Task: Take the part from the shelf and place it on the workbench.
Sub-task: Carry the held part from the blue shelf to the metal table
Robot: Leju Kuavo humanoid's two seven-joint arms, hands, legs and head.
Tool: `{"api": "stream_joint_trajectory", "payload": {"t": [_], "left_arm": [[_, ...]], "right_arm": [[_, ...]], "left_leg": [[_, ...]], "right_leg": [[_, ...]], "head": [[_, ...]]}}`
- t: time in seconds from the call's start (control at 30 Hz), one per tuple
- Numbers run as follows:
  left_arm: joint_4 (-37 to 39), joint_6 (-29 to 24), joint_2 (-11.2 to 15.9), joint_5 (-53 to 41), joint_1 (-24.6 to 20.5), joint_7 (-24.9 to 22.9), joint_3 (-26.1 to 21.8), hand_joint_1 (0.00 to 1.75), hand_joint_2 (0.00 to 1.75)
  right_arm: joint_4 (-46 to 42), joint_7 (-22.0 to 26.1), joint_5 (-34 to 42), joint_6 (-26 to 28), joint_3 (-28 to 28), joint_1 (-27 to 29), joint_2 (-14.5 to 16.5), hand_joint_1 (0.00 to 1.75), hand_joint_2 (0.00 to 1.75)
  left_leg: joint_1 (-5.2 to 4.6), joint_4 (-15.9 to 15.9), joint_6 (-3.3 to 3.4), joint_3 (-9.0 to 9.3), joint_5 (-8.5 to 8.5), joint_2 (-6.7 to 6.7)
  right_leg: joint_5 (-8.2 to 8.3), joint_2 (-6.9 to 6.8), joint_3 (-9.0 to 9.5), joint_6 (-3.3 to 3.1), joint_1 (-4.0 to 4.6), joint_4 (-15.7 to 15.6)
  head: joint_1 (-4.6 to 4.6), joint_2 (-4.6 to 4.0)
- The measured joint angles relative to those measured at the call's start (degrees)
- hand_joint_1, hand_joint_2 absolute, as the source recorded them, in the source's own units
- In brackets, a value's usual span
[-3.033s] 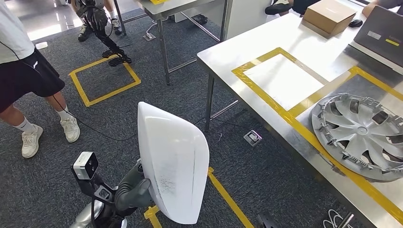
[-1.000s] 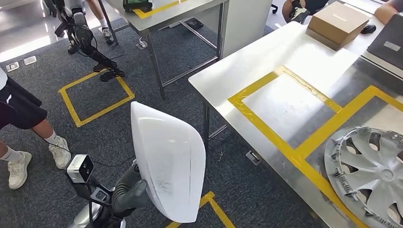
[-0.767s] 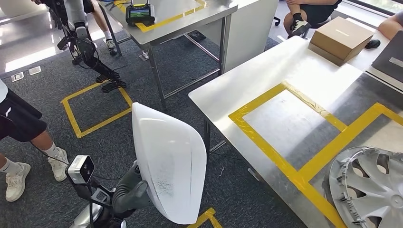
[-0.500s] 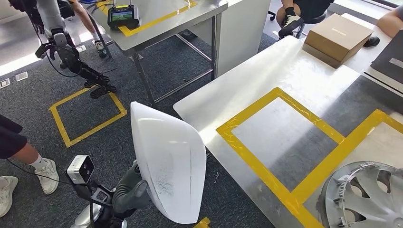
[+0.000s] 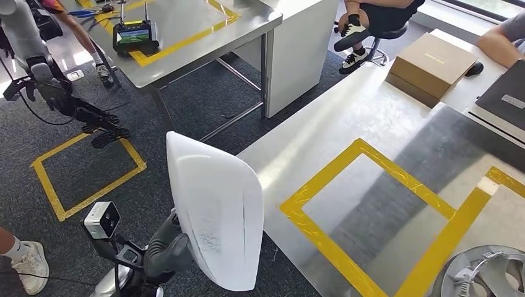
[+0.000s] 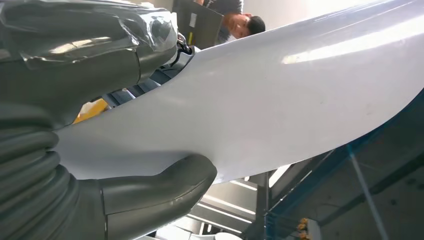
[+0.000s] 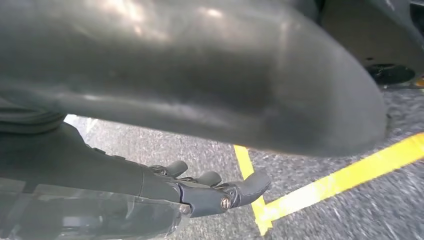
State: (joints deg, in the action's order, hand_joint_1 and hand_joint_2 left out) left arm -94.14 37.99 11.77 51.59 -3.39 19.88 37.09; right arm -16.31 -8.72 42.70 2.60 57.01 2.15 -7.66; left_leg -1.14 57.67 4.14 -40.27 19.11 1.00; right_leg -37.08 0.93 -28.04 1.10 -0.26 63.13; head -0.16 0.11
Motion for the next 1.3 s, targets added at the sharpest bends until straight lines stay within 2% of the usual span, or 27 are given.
{"api": "stream_joint_trajectory", "payload": {"t": [0.07,0.1,0.13,0.17,0.2,0.23,0.3,0.37,0.4,0.47,0.57,0.6,0.63,0.67,0.73,0.77,0.83,0.9,0.93,0.97,1.03,1.1,1.13,1.17,1.2,1.27,1.3], "left_arm": [[-0.01,0.15,-0.04,0.37,0.02,-0.08,0.02,1.75,1.75],[-0.01,0.25,-0.04,0.45,0.05,-0.12,0.04,1.75,1.75],[0.00,0.36,-0.04,0.51,0.06,-0.14,0.05,1.75,1.75],[0.00,0.44,-0.05,0.57,0.06,-0.15,0.07,1.75,1.75],[0.00,0.51,-0.06,0.62,0.06,-0.15,0.07,1.75,1.75],[0.00,0.55,-0.10,0.64,0.06,-0.15,0.07,1.75,1.75],[0.00,0.67,-0.25,0.73,0.06,-0.18,0.08,1.75,1.75],[0.00,0.78,-0.42,0.89,0.07,-0.20,0.08,1.75,1.75],[0.00,0.80,-0.47,0.95,0.09,-0.20,0.05,1.75,1.75],[-0.02,0.84,-0.41,0.98,0.12,-0.20,-0.03,1.75,1.75],[-0.03,0.90,-0.38,1.01,0.15,-0.19,-0.09,1.75,1.75],[-0.02,0.92,-0.36,1.01,0.16,-0.19,-0.10,1.75,1.75],[-0.02,0.93,-0.34,1.01,0.16,-0.19,-0.10,1.75,1.75],[-0.02,0.94,-0.32,1.02,0.16,-0.19,-0.10,1.75,1.75],[-0.02,0.94,-0.31,1.02,0.10,-0.20,-0.11,1.75,1.75],[-0.03,0.96,-0.33,1.00,0.07,-0.21,-0.12,1.75,1.75],[-0.08,0.97,-0.39,1.03,-0.02,-0.21,-0.14,1.75,1.75],[-0.11,0.97,-0.41,1.04,-0.06,-0.19,-0.16,1.75,1.75],[-0.11,0.97,-0.44,1.03,-0.07,-0.19,-0.17,1.75,1.75],[-0.11,0.98,-0.46,1.03,-0.09,-0.19,-0.17,1.75,1.75],[-0.11,0.98,-0.53,1.03,-0.12,-0.19,-0.17,1.75,1.75],[-0.11,0.98,-0.55,1.03,-0.12,-0.19,-0.15,1.75,1.75],[-0.11,0.97,-0.54,1.03,-0.12,-0.19,-0.14,1.75,1.75],[-0.11,0.97,-0.54,1.03,-0.12,-0.19,-0.13,1.75,1.75],[-0.11,0.96,-0.53,1.03,-0.12,-0.19,-0.13,1.75,1.75],[-0.11,0.97,-0.54,1.02,-0.13,-0.19,-0.13,1.75,1.75],[-0.11,0.97,-0.54,1.02,-0.14,-0.20,-0.13,1.75,1.75]], "right_arm": [[0.00,0.38,0.31,0.02,0.03,-0.19,-0.08,0.00,0.00],[0.00,0.51,0.48,0.04,0.03,-0.26,-0.14,0.00,0.00],[0.00,0.62,0.64,0.05,0.04,-0.34,-0.19,0.00,0.00],[0.00,0.67,0.75,0.06,0.04,-0.45,-0.23,0.00,0.00],[0.00,0.69,0.83,0.07,0.05,-0.64,-0.29,0.00,0.00],[0.00,0.71,0.86,0.07,0.06,-0.84,-0.42,0.00,0.00],[-0.02,0.73,0.86,0.08,0.11,-1.22,-0.60,0.00,0.00],[-0.04,0.75,0.86,0.09,0.19,-1.46,-0.68,0.00,0.00],[-0.04,0.76,0.87,0.09,0.22,-1.61,-0.67,0.00,0.00],[-0.04,0.76,0.88,0.09,0.25,-1.94,-0.70,0.00,0.00],[-0.04,0.76,0.91,0.09,0.26,-2.37,-0.85,0.00,0.00],[-0.03,0.76,0.92,0.09,0.26,-2.44,-0.89,0.00,0.00],[-0.03,0.76,0.93,0.09,0.26,-2.52,-0.95,0.00,0.00],[-0.02,0.76,0.93,0.08,0.25,-2.63,-1.01,0.00,0.00],[-0.02,0.76,0.93,0.05,0.25,-2.92,-1.25,0.00,0.00],[-0.02,0.76,0.93,0.03,0.26,-3.08,-1.36,0.00,0.00],[-0.03,0.76,0.93,0.02,0.27,-3.27,-1.62,0.00,0.00],[-0.04,0.76,0.94,0.02,0.27,-3.24,-1.55,0.00,0.00],[-0.04,0.76,0.95,0.02,0.27,-3.20,-1.50,0.00,0.00],[-0.04,0.76,0.95,0.02,0.27,-3.17,-1.45,0.00,0.00],[-0.04,0.76,0.95,0.02,0.28,-3.21,-1.38,0.00,0.00],[-0.04,0.76,0.95,0.02,0.28,-3.25,-1.34,0.00,0.00],[-0.04,0.76,0.95,0.02,0.28,-3.25,-1.35,0.00,0.00],[-0.04,0.76,0.95,0.02,0.29,-3.25,-1.36,0.00,0.00],[-0.04,0.76,0.95,0.02,0.29,-3.28,-1.36,0.00,0.00],[-0.04,0.76,0.95,0.02,0.30,-3.49,-1.42,0.00,0.00],[-0.04,0.76,0.95,0.02,0.30,-3.58,-1.47,0.00,0.00]], "left_leg": [[-0.05,-0.06,0.26,0.01,0.32,-0.01],[-0.09,-0.07,0.31,-0.02,0.39,0.04],[-0.13,-0.07,0.33,-0.03,0.41,0.16],[-0.18,-0.07,0.34,-0.03,0.37,0.31],[-0.24,-0.07,0.34,-0.02,0.25,0.49],[-0.29,-0.07,0.29,0.02,0.09,0.64],[-0.41,-0.06,-0.06,0.11,-0.23,0.90],[-0.43,-0.28,-0.69,0.18,-0.73,1.13],[-0.41,-0.31,-0.96,0.06,-0.94,1.20],[-0.29,1.81,-1.65,-0.94,1.20,0.87],[0.93,12.86,-3.12,-4.18,9.14,-0.09],[1.49,16.00,-3.61,-4.62,10.89,-0.31],[2.05,17.06,-4.08,-3.96,11.66,-0.51],[2.65,15.50,-4.60,-1.94,11.45,-0.73],[3.72,7.86,-5.72,4.28,10.14,-1.02],[3.93,4.52,-5.88,6.61,9.62,-0.91],[3.67,2.16,-5.15,7.94,9.33,-0.67],[3.23,2.10,-3.63,7.41,8.45,-0.66],[3.12,1.97,-2.91,7.04,7.94,-0.70],[3.06,1.82,-2.21,6.57,7.40,-0.76],[2.75,1.69,-1.26,5.34,6.35,-0.86],[2.21,1.73,-0.89,3.91,5.35,-0.85],[1.97,1.75,-0.83,3.21,4.83,-0.83],[1.82,1.77,-0.85,2.58,4.34,-0.79],[1.75,1.78,-0.94,2.02,3.84,-0.75],[1.67,1.80,-1.36,1.18,2.86,-0.66],[1.64,1.74,-1.66,0.99,2.42,-0.64]], "right_leg": [[-2.67,-0.23,-5.04,-0.14,0.01,8.03],[-2.95,-0.23,-6.90,0.11,0.01,10.41],[-2.25,-0.24,-7.68,0.56,0.01,10.56],[-0.69,-0.24,-7.20,1.09,0.05,8.29],[1.32,-0.23,-5.58,1.42,0.15,4.02],[3.19,-0.14,-3.96,1.27,0.35,-0.06],[5.89,0.01,-1.93,0.11,0.80,-5.13],[7.27,-0.02,-1.97,-1.10,0.96,-5.71],[7.97,-0.19,-1.97,-1.39,0.57,-5.98],[9.40,-0.58,-2.19,-1.78,-0.24,-6.55],[10.80,-1.11,-3.23,-1.60,-0.61,-6.69],[11.13,-1.29,-3.64,-1.36,-0.67,-6.66],[11.45,-1.44,-4.03,-1.06,-0.81,-6.61],[11.73,-1.55,-4.40,-0.71,-1.04,-6.51],[12.11,-1.59,-5.11,-0.01,-1.41,-5.93],[12.19,-1.58,-5.44,0.41,-1.41,-5.52],[12.49,-1.54,-5.86,1.41,-1.28,-5.21],[13.08,-1.53,-6.12,2.51,-1.59,-5.58],[12.83,-1.54,-6.51,2.76,-1.81,-5.31],[11.76,-1.53,-7.25,2.64,-1.95,-4.09],[7.32,-1.44,-9.93,1.61,-1.90,2.22],[3.12,-1.30,-12.33,0.95,-1.66,10.13],[2.26,-1.24,-12.29,0.99,-1.53,11.99],[2.42,-1.21,-11.00,1.22,-1.38,11.40],[3.29,-1.19,-8.57,1.52,-1.22,8.58],[4.80,-1.14,-2.31,1.62,-0.89,-0.02],[5.26,-1.07,-0.21,1.43,-0.72,-3.17]], "head": [[0.02,0.00],[0.02,0.00],[0.02,0.00],[0.03,0.00],[0.03,0.00],[-0.03,0.00],[0.01,0.00],[0.10,0.00],[0.12,0.00],[0.11,0.00],[0.08,0.00],[0.09,0.00],[0.09,0.00],[0.08,0.00],[0.05,0.00],[0.08,0.00],[0.12,0.00],[0.19,0.00],[0.22,0.00],[0.26,0.00],[0.33,0.00],[0.36,0.00],[0.33,0.00],[0.32,0.00],[0.32,0.00],[0.33,0.00],[0.29,0.00]]}}
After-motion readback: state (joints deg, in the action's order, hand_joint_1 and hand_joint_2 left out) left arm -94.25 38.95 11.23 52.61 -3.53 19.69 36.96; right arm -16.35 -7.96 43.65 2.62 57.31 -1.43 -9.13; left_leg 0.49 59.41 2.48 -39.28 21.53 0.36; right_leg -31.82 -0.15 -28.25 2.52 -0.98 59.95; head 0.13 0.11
